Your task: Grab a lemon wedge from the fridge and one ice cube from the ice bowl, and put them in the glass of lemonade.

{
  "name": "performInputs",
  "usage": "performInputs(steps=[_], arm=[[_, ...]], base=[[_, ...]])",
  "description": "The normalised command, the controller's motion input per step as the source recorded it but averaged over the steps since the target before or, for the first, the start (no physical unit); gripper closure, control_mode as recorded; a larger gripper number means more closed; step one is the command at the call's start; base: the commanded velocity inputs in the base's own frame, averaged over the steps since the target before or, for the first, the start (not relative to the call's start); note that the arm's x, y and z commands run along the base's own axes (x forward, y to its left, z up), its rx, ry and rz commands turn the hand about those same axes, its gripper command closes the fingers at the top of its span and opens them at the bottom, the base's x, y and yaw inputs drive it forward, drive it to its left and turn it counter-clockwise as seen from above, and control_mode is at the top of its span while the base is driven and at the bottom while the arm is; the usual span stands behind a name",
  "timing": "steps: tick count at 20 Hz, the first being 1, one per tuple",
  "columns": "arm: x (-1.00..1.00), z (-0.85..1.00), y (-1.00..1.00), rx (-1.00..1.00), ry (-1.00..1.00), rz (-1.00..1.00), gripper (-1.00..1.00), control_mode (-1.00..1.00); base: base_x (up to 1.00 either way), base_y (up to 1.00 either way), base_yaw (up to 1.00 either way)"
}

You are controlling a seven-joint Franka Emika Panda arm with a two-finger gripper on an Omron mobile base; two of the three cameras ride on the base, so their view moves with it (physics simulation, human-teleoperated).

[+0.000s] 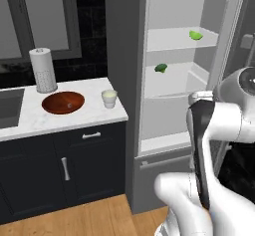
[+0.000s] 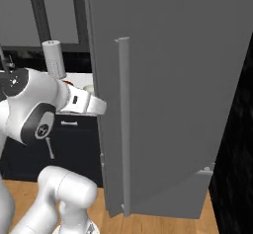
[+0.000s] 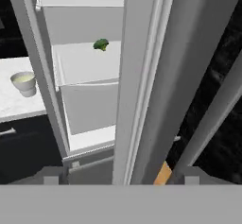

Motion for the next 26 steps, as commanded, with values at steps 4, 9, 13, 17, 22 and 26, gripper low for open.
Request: performInputs(steps=[4, 9, 13, 17, 22, 26], arm=[[-0.3, 0.66, 1.0, -0.41, 0.13, 0.0, -1.0, -1.0], [0.53, 0.25, 0.82, -0.42, 0.48, -0.09, -1.0, -1.0], [1.0, -0.2, -0.03, -0.11, 0.61, -0.01, -1.0, -1.0], [1.0, -0.47, -0.31, -0.03, 0.52, 0.0, -1.0, -1.0], [1.0, -0.67, -0.47, -0.02, 0.54, 0.0, -1.0, -1.0], [0.88, -0.59, -0.88, 0.0, 0.32, -0.02, -1.0, -1.0]], base=[[0.0, 0.0, 0.0], [0.0, 0.0, 0.0], [0.0, 0.0, 0.0], [0.0, 0.0, 0.0], [0.0, 0.0, 0.0], [0.0, 0.0, 0.0]])
